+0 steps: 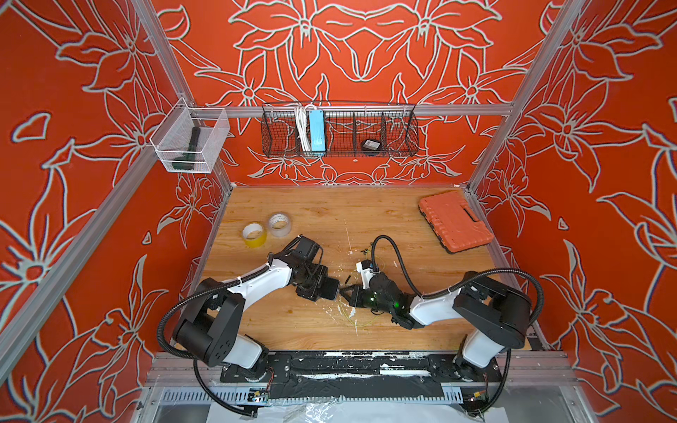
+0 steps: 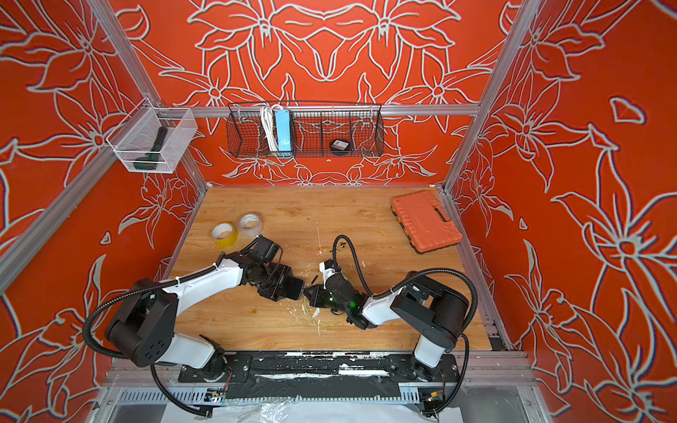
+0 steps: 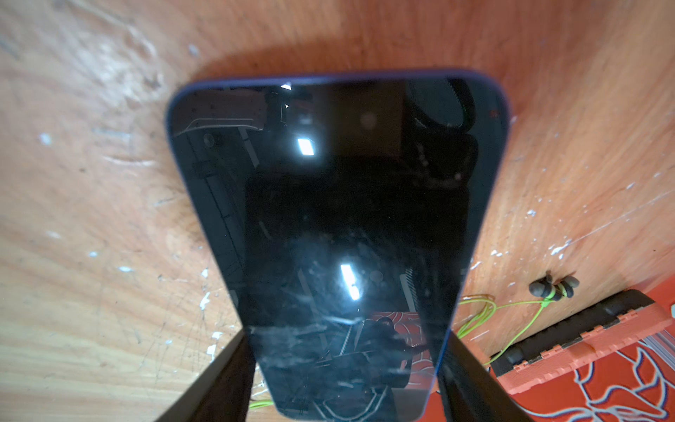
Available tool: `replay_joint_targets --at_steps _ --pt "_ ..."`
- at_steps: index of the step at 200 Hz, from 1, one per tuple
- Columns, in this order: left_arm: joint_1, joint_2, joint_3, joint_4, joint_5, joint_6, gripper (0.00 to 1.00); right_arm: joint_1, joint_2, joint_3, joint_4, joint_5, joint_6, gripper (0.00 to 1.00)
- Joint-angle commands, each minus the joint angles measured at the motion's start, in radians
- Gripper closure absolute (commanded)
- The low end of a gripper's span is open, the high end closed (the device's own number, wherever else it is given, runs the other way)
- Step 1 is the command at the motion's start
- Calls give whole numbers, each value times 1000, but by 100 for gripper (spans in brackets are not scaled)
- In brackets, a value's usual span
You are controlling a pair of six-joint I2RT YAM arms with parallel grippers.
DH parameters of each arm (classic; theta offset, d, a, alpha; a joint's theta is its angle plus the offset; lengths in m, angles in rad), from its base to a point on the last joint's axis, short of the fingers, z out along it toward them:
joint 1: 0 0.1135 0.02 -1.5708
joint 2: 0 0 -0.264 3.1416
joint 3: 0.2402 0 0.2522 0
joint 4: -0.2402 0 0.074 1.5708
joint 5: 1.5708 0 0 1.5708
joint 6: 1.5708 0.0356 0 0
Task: Plug wired earphones into phones
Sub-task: Insert the wired earphone into the phone.
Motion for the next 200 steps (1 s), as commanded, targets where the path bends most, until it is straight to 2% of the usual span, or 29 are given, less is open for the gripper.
replay_joint_targets --at_steps 1,200 --pt "-8 -22 -2 7 15 -32 41 10 9 18 6 6 -14 100" --pt "-26 -23 -11 41 48 -44 41 22 39 39 15 -10 -15 100"
